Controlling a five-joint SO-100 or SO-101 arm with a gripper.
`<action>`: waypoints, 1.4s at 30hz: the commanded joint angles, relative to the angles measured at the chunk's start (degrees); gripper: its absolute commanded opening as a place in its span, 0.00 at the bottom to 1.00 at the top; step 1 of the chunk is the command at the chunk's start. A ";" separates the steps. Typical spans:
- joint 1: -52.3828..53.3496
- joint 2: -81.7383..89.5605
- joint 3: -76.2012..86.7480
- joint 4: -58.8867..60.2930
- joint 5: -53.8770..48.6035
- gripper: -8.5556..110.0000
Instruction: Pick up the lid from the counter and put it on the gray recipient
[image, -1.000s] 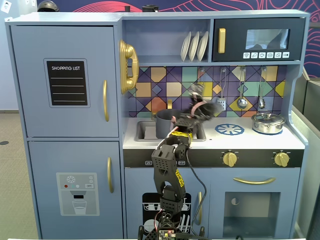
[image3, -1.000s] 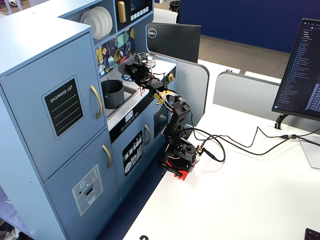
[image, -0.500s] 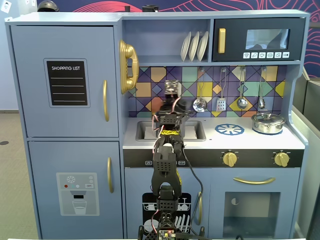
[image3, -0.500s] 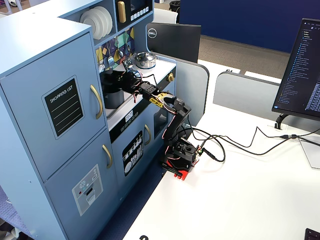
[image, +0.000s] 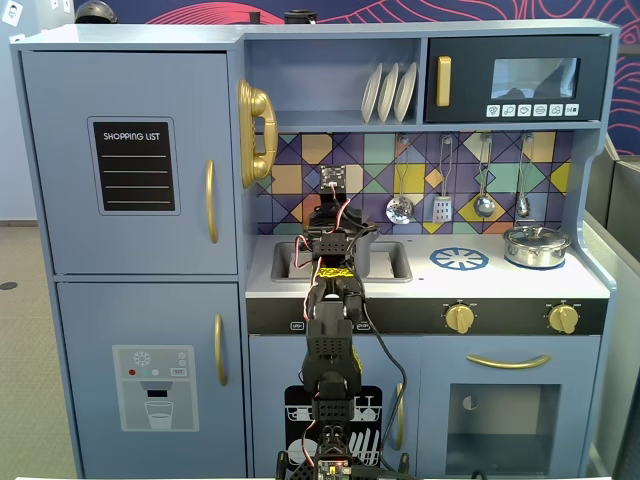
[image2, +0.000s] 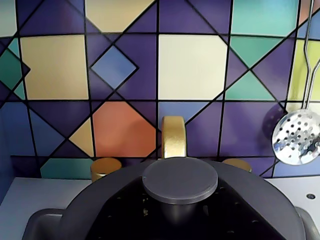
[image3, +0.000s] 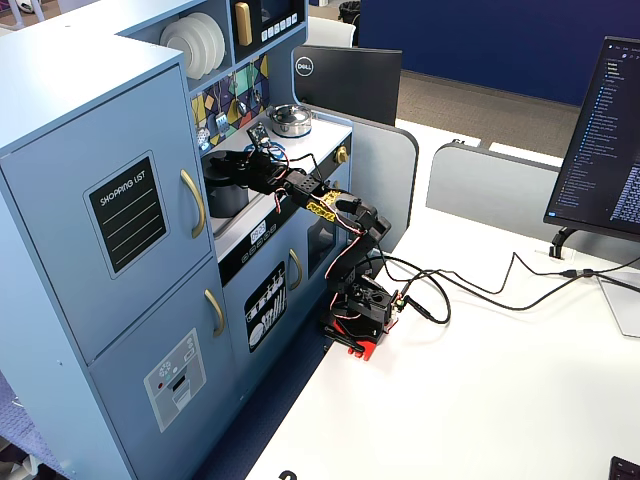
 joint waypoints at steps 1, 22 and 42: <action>0.44 4.22 -0.09 0.18 0.79 0.07; 2.64 -2.11 3.16 -6.33 2.55 0.07; 1.93 4.39 5.19 4.83 1.85 0.16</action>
